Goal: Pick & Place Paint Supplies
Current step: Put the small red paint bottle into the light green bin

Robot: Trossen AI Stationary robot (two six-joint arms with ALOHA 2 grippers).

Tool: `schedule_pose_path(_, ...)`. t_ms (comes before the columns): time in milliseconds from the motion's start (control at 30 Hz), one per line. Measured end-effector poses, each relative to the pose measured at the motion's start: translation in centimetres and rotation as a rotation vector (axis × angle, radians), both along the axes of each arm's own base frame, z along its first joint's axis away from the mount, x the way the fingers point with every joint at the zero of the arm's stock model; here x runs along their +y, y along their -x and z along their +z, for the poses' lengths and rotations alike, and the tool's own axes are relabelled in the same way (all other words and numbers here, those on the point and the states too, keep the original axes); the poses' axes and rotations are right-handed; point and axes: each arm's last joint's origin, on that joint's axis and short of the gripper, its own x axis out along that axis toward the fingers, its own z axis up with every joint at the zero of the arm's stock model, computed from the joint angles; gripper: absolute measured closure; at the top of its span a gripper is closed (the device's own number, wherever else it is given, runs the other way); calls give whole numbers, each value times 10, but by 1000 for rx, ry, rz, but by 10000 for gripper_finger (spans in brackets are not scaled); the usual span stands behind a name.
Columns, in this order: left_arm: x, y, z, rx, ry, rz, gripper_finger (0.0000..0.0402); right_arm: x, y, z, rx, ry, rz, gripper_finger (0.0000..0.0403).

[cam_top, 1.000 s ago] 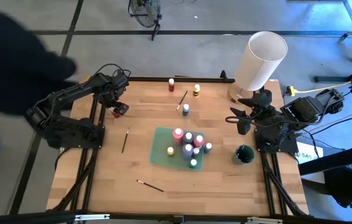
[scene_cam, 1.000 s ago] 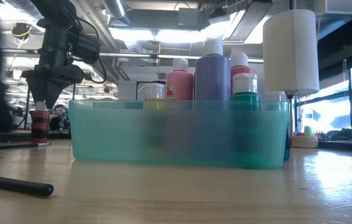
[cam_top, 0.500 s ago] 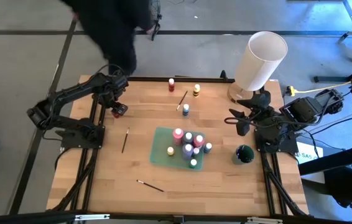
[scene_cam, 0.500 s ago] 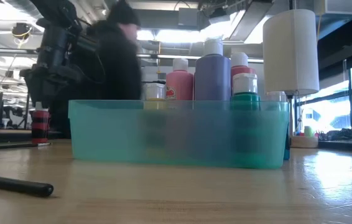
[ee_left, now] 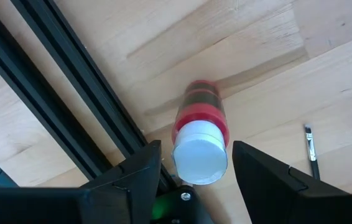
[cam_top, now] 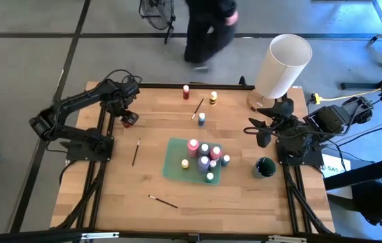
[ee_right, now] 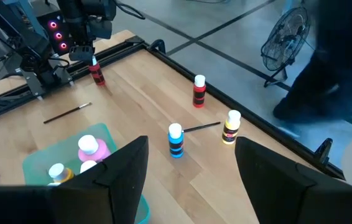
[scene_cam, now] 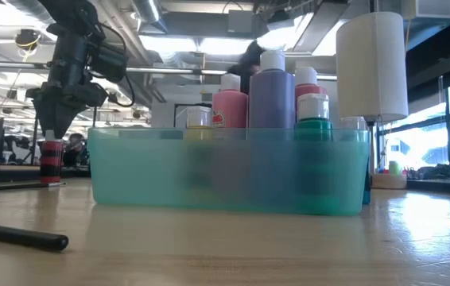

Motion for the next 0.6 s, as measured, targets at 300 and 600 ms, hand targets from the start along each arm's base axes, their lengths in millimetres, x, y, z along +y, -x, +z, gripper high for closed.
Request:
schedule_pose_path(300, 2, -2, -3, 8, 10, 0, 208, 0, 0, 0, 5, 7, 5, 158)
schedule_pose_path(600, 3, -3, -5, 8, 15, 0, 210, 0, 0, 0, 12, 7, 13, 158)
